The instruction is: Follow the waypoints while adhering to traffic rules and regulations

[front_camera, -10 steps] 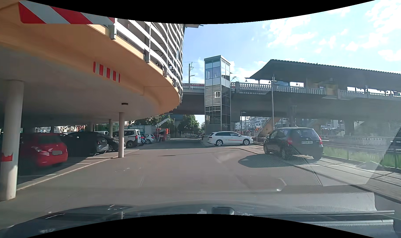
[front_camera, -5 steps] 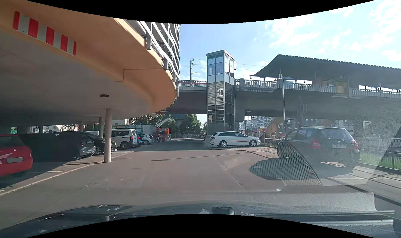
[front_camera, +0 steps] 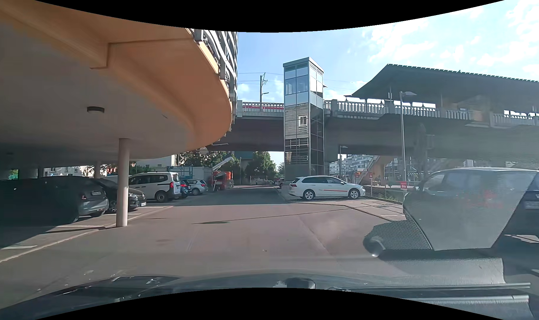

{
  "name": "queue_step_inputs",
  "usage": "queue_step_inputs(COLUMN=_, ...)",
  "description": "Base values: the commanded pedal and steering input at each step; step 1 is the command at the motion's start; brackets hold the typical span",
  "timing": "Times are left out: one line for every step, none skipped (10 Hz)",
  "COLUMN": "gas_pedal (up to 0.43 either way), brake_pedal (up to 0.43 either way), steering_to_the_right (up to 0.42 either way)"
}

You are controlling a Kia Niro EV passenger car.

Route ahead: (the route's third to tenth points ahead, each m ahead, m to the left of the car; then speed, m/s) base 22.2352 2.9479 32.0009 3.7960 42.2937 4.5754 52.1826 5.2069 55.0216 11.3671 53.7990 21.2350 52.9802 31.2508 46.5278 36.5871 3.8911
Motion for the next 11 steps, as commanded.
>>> queue_step_inputs(gas_pedal=0.02, brake_pedal=0.0, steering_to_the_right=-0.056)
queue_step_inputs(gas_pedal=0.02, brake_pedal=0.0, steering_to_the_right=-0.056)
queue_step_inputs(gas_pedal=0.02, brake_pedal=0.0, steering_to_the_right=-0.056)
queue_step_inputs(gas_pedal=0.02, brake_pedal=0.0, steering_to_the_right=-0.055)
queue_step_inputs(gas_pedal=0.02, brake_pedal=0.0, steering_to_the_right=-0.055)
queue_step_inputs(gas_pedal=0.02, brake_pedal=0.0, steering_to_the_right=-0.055)
queue_step_inputs(gas_pedal=0.02, brake_pedal=0.0, steering_to_the_right=-0.055)
queue_step_inputs(gas_pedal=0.02, brake_pedal=0.0, steering_to_the_right=-0.055)
queue_step_inputs(gas_pedal=0.028, brake_pedal=0.0, steering_to_the_right=-0.055)
queue_step_inputs(gas_pedal=0.028, brake_pedal=0.0, steering_to_the_right=-0.055)
queue_step_inputs(gas_pedal=0.028, brake_pedal=0.0, steering_to_the_right=-0.055)
